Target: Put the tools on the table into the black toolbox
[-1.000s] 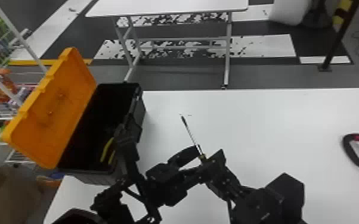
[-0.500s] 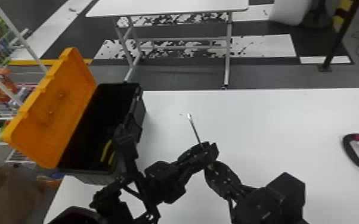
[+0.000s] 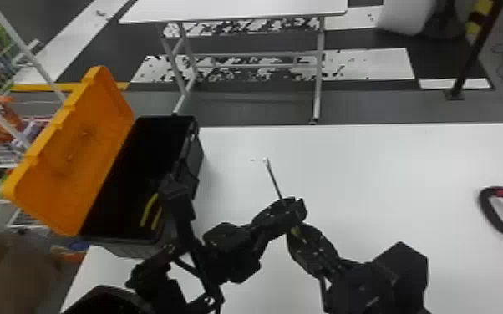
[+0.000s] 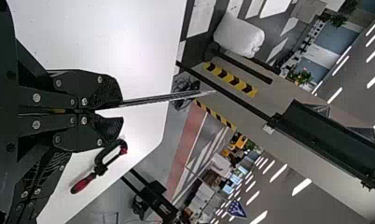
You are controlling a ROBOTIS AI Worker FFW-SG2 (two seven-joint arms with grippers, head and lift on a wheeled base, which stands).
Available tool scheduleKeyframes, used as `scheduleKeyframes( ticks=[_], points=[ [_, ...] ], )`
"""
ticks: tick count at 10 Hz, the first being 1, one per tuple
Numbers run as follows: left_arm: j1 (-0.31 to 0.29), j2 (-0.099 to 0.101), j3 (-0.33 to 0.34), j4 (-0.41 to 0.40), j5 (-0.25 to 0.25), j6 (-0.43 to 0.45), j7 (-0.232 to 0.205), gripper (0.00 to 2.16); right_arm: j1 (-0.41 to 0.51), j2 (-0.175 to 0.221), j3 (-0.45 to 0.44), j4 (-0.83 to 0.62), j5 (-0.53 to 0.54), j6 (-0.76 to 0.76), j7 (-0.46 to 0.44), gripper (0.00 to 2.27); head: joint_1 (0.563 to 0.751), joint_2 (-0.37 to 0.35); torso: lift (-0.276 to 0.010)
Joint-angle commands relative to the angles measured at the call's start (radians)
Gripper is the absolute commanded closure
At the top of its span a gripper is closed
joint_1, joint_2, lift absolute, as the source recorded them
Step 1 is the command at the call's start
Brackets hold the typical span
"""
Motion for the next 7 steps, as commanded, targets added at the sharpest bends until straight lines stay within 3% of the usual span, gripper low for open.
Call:
scheduleKeyframes(
  ticks=[1,2,4,7],
  points=[
    [-0.001,0.0,0.001,0.0,0.0,0.0,-0.001,2.13,0.004,0.0,0.0,-0.001,-0.006,-0.02,-0.012,0.83,0.695,0.177,-0.075],
    [-0.001,0.002,0.001,-0.001,-0.002,0.0,-0.004,2.13,0.004,0.0,0.002,-0.001,-0.008,-0.02,-0.017,0.35,0.695,0.174,-0.075],
    [-0.001,0.0,0.001,-0.001,-0.003,0.0,-0.006,2.13,0.007,0.0,0.002,-0.001,-0.009,-0.017,-0.027,0.23,0.695,0.171,-0.075],
    [-0.01,0.003,0.024,-0.001,-0.008,0.0,-0.004,2.13,0.03,-0.001,-0.003,-0.001,-0.017,-0.02,-0.041,0.22,0.695,0.172,-0.075]
  ],
)
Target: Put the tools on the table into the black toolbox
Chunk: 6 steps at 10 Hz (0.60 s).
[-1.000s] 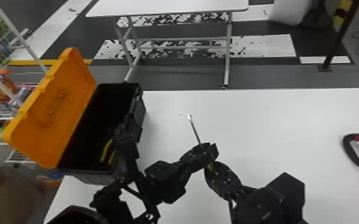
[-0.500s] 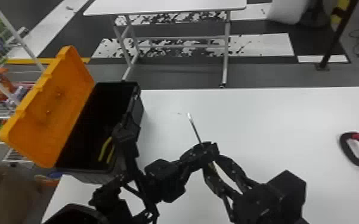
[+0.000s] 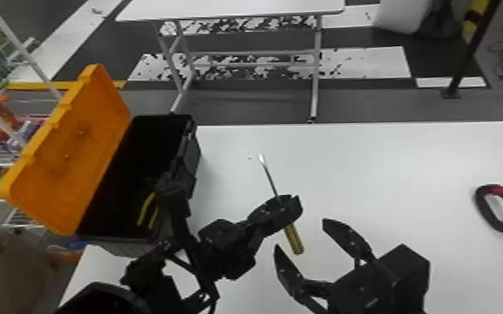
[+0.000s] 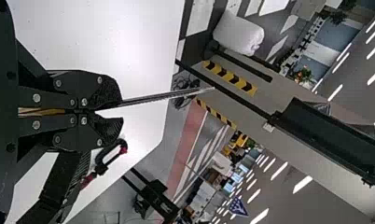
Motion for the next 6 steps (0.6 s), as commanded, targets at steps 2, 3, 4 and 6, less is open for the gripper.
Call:
scheduleKeyframes(
  ticks=[2,3,4,6],
  points=[
    [-0.002,0.005,0.049,-0.024,0.0,0.0,0.0,2.13,0.029,0.0,-0.032,-0.003,-0.023,-0.023,-0.001,0.22,0.695,0.185,-0.075],
    [-0.001,0.005,0.081,-0.043,-0.003,0.0,0.005,2.13,0.048,0.0,-0.054,-0.003,-0.029,-0.039,-0.001,0.22,0.695,0.192,-0.075],
    [-0.001,0.003,0.115,-0.055,-0.01,-0.003,0.009,2.13,0.061,0.0,-0.083,-0.003,-0.056,-0.06,-0.001,0.22,0.695,0.197,-0.075],
    [-0.01,0.005,0.187,-0.058,-0.01,-0.009,0.014,2.13,0.083,0.0,-0.123,-0.003,-0.082,-0.094,-0.001,0.22,0.695,0.209,-0.075]
  ],
)
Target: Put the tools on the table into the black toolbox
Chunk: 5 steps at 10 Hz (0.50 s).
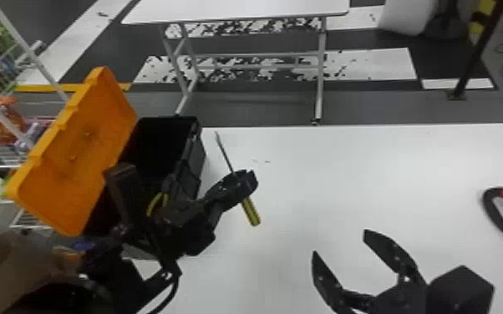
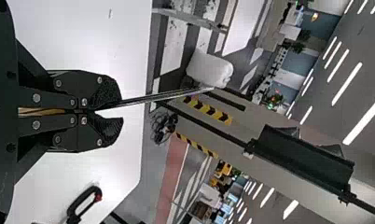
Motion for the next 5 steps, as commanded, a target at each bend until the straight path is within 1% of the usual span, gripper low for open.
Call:
scheduleKeyframes(
  ticks=[1,3,4,5],
  points=[
    [-0.011,-0.004,0.075,0.001,0.015,0.003,-0.007,2.13,0.009,0.0,-0.019,0.0,-0.018,-0.007,0.002,0.22,0.695,0.22,-0.075],
    [-0.019,-0.009,0.175,0.004,0.018,-0.007,-0.007,2.13,0.017,0.0,-0.025,0.001,-0.022,-0.01,0.002,0.22,0.695,0.272,-0.075],
    [-0.022,-0.018,0.219,0.01,0.022,-0.022,-0.001,2.13,0.018,0.0,-0.038,0.001,-0.03,-0.01,0.003,0.22,0.695,0.31,-0.075],
    [-0.025,-0.021,0.244,0.025,0.013,-0.068,0.018,2.13,0.021,-0.002,-0.048,0.001,-0.038,-0.013,0.005,0.22,0.695,0.328,-0.075]
  ],
)
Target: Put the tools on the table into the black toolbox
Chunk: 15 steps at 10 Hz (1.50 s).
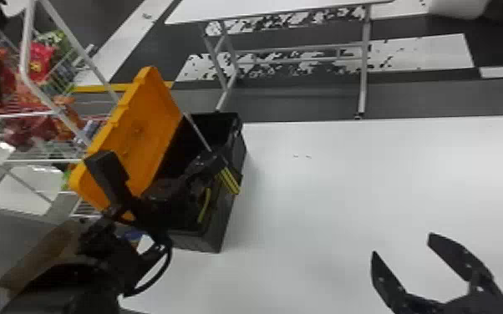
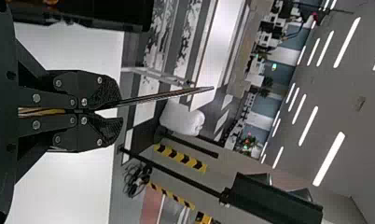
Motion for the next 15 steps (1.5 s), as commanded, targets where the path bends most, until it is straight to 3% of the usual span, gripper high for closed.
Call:
scheduleKeyframes(
  ticks=[1,5,8,9,11,15],
  points=[
    [-0.003,-0.005,0.03,0.03,-0.024,-0.079,0.016,2.13,0.005,0.0,-0.012,0.0,-0.004,-0.011,0.0,0.22,0.695,0.35,-0.075],
    [-0.017,-0.025,0.018,0.152,-0.185,-0.285,0.064,2.13,0.007,0.0,-0.017,0.0,-0.024,-0.023,0.005,0.22,0.695,0.35,-0.075],
    [-0.034,-0.025,-0.009,0.231,-0.24,-0.337,0.076,1.96,0.007,0.0,-0.018,0.0,-0.024,-0.032,0.005,0.22,0.695,0.35,-0.075],
    [-0.034,-0.025,-0.019,0.245,-0.249,-0.361,0.089,1.67,0.007,0.0,-0.024,0.0,-0.032,-0.035,0.005,0.23,0.695,0.35,-0.075],
    [-0.032,-0.028,-0.029,0.256,-0.252,-0.377,0.11,0.0,0.01,0.0,-0.033,0.0,-0.039,-0.038,0.006,0.22,0.695,0.35,-0.075],
    [-0.006,-0.031,-0.048,0.25,-0.245,-0.38,0.113,0.03,0.016,0.002,-0.061,0.002,-0.067,-0.051,0.006,0.22,0.695,0.35,-0.075]
  ],
)
